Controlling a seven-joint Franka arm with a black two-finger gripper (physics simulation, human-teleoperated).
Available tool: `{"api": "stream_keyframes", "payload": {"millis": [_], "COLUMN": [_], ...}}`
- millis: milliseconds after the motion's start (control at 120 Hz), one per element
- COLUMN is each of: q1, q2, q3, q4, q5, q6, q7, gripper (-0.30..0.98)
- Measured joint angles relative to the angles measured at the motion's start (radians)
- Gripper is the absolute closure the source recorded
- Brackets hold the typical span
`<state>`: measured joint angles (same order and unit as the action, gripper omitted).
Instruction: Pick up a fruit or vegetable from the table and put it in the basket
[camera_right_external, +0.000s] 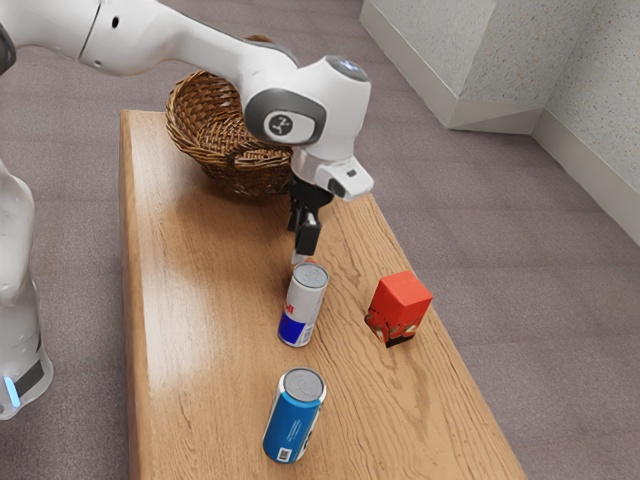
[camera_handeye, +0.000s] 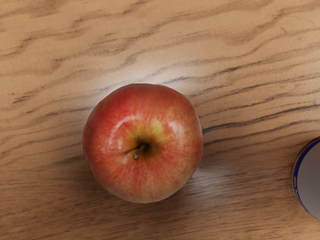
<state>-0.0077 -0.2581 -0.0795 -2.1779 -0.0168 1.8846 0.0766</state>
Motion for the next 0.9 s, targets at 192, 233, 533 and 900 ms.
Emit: {"api": "stream_keyframes", "payload": {"millis": [192,233,533,900], "q1": [0.0,0.001,0.0,0.0], "q2": [-0.001,-0.001,0.039,0.079], "q3": [0.016,0.02,0.017,0.018], "q4": [-0.024,-0.025,-0.024,-0.022], "q5": [0.0,0.0,0.0,-0.003], "q6": [0.02,0.022,0.044,0.083], "q7": [0.0,0.0,-0.001,0.001], "gripper": [0.0,0.0,0.0,0.0]}}
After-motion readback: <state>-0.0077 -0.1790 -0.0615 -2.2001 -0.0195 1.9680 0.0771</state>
